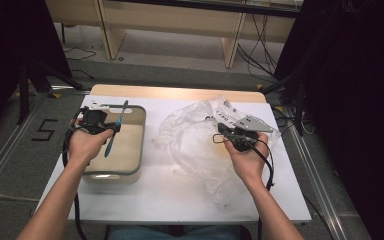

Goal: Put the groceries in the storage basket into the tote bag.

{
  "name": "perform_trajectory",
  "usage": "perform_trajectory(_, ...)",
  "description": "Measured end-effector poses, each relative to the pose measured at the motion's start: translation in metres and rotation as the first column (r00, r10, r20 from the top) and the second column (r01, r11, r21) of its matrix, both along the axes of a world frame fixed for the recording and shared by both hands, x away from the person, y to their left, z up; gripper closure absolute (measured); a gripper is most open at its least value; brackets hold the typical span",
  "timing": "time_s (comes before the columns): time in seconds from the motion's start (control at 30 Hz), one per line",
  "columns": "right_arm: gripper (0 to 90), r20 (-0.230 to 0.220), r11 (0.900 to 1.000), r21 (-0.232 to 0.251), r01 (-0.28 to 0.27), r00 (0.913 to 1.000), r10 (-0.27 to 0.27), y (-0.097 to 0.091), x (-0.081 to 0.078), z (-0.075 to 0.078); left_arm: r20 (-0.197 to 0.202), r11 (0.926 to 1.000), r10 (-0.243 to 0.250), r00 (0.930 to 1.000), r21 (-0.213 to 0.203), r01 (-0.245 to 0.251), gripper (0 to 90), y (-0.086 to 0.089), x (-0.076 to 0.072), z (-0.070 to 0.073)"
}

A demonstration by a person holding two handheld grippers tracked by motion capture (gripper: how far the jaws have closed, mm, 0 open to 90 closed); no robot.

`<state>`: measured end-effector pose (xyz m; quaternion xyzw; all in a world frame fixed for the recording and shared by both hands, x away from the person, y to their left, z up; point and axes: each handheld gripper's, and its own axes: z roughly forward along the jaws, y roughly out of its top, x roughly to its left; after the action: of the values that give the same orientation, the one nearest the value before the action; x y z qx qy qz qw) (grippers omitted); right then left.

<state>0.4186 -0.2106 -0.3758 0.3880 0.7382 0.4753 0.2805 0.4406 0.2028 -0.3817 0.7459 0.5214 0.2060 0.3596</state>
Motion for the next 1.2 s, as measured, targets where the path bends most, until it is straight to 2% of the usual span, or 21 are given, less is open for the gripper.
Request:
perform_trajectory(0.2, 90.0, 0.000, 1.0000, 0.000, -0.001, 1.0000, 0.001, 0.000, 0.000, 0.000, -0.001, 0.9999, -0.012, 0.9999, 0.001, 0.012, 78.9, -0.003, -0.002, 0.002)
perform_trajectory(0.47, 90.0, 0.002, 1.0000, 0.001, 0.001, 1.0000, -0.001, 0.000, -0.001, 0.000, 0.021, 0.9997, -0.024, 0.9995, -0.006, 0.024, 78.8, -0.008, -0.005, 0.008)
perform_trajectory(0.87, 90.0, 0.001, 1.0000, 0.002, 0.002, 1.0000, -0.002, 0.000, -0.001, 0.000, 0.033, 0.9993, -0.036, 0.9988, -0.013, 0.036, 78.9, -0.012, -0.008, 0.012)
perform_trajectory(1.2, 90.0, 0.000, 1.0000, 0.006, -0.001, 1.0000, 0.001, 0.000, -0.001, 0.000, 0.052, 0.9969, -0.074, 0.9959, -0.023, 0.076, 78.9, -0.021, -0.015, 0.022)
